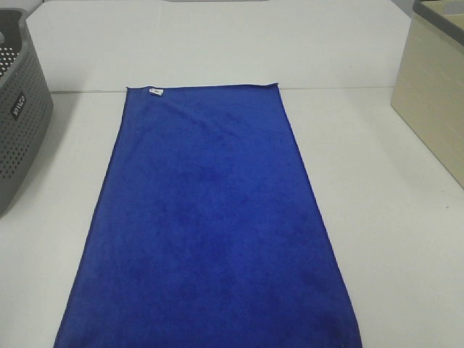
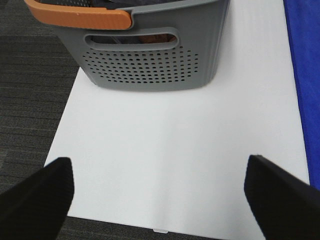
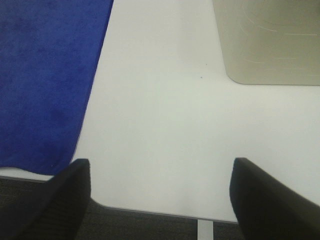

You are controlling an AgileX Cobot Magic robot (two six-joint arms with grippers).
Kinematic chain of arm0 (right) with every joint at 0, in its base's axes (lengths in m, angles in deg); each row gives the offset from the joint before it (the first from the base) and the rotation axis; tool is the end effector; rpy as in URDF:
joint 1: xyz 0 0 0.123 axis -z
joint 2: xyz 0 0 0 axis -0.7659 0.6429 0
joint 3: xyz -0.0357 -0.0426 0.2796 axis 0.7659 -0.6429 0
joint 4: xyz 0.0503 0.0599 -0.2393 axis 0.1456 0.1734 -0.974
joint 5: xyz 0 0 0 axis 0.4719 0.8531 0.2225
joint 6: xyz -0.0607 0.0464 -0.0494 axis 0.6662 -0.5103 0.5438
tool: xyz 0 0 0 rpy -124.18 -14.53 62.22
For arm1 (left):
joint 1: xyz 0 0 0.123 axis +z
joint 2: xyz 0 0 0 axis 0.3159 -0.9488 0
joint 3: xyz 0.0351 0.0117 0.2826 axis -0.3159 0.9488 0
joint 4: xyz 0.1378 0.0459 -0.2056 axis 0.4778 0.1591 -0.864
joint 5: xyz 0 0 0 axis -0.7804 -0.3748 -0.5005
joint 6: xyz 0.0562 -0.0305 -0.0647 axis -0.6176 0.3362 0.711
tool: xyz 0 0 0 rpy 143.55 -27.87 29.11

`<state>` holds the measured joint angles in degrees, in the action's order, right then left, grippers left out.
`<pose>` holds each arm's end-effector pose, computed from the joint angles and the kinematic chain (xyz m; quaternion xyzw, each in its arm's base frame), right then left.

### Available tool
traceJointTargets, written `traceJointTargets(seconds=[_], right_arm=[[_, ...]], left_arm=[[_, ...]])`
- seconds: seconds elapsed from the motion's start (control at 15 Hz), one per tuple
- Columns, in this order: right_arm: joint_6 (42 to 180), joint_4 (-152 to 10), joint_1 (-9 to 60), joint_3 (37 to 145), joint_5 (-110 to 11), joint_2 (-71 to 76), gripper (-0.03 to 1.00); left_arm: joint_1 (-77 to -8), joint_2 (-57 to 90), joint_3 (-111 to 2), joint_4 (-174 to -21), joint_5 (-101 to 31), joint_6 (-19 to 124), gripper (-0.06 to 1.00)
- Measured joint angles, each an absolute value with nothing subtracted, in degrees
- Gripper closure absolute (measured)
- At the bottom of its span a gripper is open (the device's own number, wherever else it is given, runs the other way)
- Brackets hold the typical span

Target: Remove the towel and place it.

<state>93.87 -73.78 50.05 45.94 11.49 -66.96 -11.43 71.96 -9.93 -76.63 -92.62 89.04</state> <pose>-0.0140 0.0080 0.2957 -0.0515 0.8808 0.0226 0.4701 0.0354 0.0144 0.3033 -0.0731 0.8992 0.0776 0.4244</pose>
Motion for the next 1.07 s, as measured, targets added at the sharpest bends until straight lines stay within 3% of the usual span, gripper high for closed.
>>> traceJointTargets(seconds=[0.53, 1.07], right_arm=[[93.9, -75.2, 50.0, 41.4, 11.5, -71.3, 0.21], [94.7, -75.0, 50.0, 37.3, 5.5, -71.3, 0.21]], left_arm=[[-11.8, 89.5, -6.2, -80.4, -94.3, 82.8, 0.07], [-11.8, 90.0, -4.9, -88.5, -93.2, 79.3, 0.07]])
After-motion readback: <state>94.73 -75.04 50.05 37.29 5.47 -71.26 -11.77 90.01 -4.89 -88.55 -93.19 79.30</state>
